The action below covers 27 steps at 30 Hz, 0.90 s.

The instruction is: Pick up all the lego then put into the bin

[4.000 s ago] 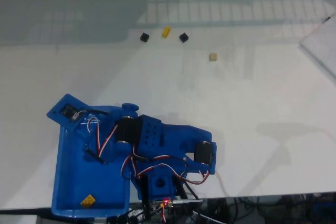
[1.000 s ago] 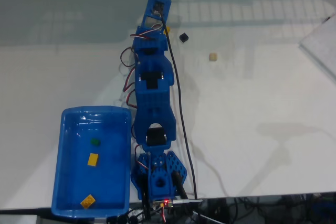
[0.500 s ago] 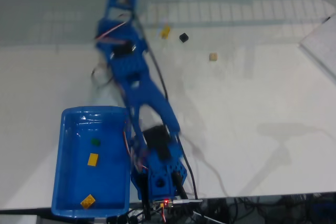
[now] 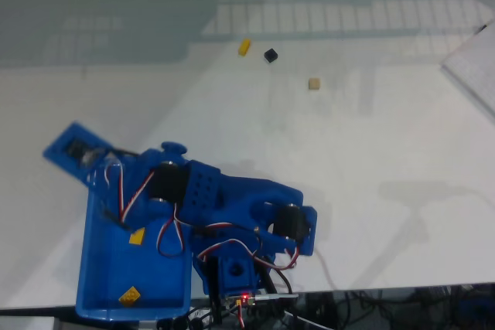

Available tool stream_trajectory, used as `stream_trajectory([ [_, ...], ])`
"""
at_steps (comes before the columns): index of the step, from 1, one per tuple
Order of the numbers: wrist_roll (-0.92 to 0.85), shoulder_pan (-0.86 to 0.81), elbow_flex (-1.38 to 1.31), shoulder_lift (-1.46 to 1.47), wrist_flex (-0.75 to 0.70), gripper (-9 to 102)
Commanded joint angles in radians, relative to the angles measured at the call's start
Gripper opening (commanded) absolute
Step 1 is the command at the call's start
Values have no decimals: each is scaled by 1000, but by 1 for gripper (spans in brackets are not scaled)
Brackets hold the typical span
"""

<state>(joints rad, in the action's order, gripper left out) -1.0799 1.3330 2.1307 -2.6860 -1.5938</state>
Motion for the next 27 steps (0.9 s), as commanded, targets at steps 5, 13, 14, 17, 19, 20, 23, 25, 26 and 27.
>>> stream_trajectory([
  [5,-49,54,43,32,-84,9],
  [13,-77,-3,46,34,-97,27],
  [14,-83,-15,44,29,-97,27],
  [17,-114,-89,28,25,-97,27],
  [19,-140,-209,-5,40,-61,27],
  [20,-156,-302,-28,60,-26,27],
  [23,-118,-635,-48,144,249,27],
  [25,-58,-845,-29,241,497,27],
  [26,-29,-942,-20,301,624,27],
  [27,-6,-1026,-14,368,739,27],
])
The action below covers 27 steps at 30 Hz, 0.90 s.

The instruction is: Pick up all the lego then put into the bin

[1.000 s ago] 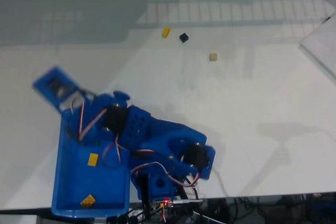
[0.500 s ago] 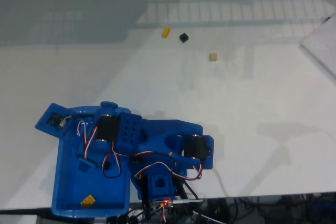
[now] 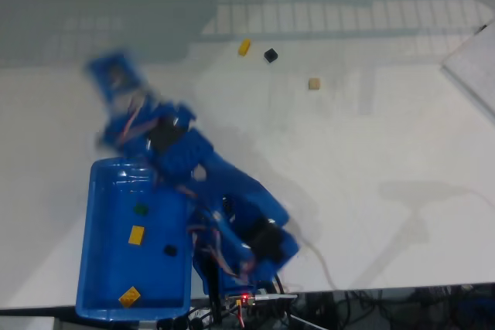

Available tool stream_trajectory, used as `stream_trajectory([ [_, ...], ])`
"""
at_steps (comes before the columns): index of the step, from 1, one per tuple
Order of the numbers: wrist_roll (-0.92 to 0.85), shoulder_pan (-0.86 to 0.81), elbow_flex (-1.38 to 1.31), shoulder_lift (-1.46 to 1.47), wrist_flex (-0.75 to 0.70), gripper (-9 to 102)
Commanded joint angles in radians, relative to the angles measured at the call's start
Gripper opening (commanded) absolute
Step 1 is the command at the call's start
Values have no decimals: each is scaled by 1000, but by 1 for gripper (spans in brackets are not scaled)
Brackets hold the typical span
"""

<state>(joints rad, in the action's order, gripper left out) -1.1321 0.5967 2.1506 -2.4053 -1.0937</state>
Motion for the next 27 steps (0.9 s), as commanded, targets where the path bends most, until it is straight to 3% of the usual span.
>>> stream_trajectory([
  [1,55,-362,-32,155,336,28],
  [6,86,-597,-52,471,699,28],
  [10,83,-706,-141,684,807,27],
  [17,32,-788,-356,974,815,25],
  [27,-25,-773,-492,1170,844,23],
])
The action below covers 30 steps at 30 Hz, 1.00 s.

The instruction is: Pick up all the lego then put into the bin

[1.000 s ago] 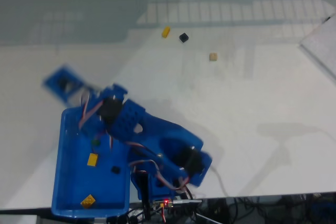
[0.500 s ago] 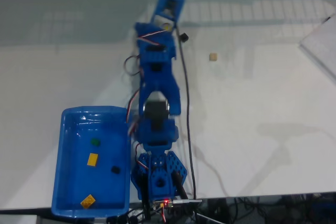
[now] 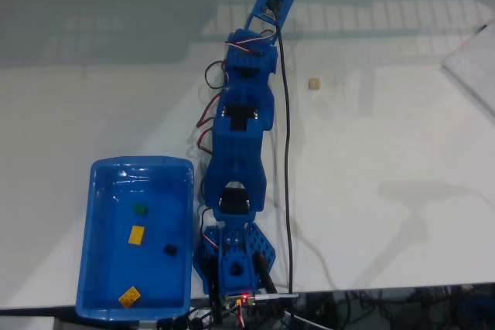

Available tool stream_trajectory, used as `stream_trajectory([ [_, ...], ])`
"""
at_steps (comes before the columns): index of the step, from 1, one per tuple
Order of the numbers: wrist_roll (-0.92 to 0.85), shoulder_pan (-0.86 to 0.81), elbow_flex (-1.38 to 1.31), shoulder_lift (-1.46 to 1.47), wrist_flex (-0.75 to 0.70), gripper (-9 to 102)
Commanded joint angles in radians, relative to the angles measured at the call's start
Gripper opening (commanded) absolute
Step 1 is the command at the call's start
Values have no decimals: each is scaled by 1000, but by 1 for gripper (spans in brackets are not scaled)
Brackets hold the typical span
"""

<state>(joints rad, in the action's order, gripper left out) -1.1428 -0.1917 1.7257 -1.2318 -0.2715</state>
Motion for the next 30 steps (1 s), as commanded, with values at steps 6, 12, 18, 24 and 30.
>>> stream_trajectory([
  [6,-28,23,-103,46,21,20],
  [12,-46,31,-106,66,21,14],
  [18,-69,34,-106,81,21,0],
  [24,-71,35,-106,83,21,0],
  [30,21,98,-98,-78,-29,0],
])
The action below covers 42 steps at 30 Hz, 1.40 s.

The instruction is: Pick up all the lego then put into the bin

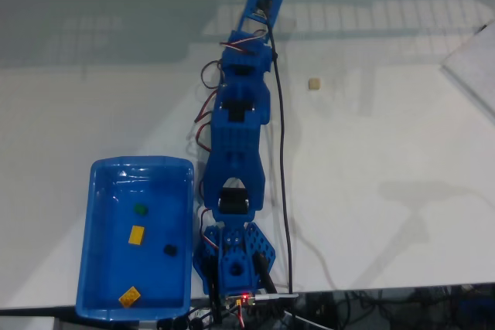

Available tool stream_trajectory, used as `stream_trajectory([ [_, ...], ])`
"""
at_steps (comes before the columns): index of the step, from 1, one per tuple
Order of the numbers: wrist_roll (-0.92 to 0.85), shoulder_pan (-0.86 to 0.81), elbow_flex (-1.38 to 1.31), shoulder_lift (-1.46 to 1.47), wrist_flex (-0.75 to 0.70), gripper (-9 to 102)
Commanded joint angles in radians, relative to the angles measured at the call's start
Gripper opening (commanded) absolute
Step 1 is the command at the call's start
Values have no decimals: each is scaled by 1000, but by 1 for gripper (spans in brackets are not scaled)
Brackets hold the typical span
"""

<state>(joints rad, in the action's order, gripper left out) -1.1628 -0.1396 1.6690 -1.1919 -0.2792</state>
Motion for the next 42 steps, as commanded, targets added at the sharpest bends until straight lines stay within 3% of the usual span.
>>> stream_trajectory([
  [1,67,69,-40,-181,-60,0],
  [8,212,337,40,-729,-405,0],
  [17,202,937,209,-1200,-937,0],
  [25,97,1370,468,-1417,-1181,0],
  [33,63,1483,588,-1460,-1253,1],
  [37,41,1476,588,-1454,-1298,19],
  [42,-3,1397,586,-1454,-1310,29],
])
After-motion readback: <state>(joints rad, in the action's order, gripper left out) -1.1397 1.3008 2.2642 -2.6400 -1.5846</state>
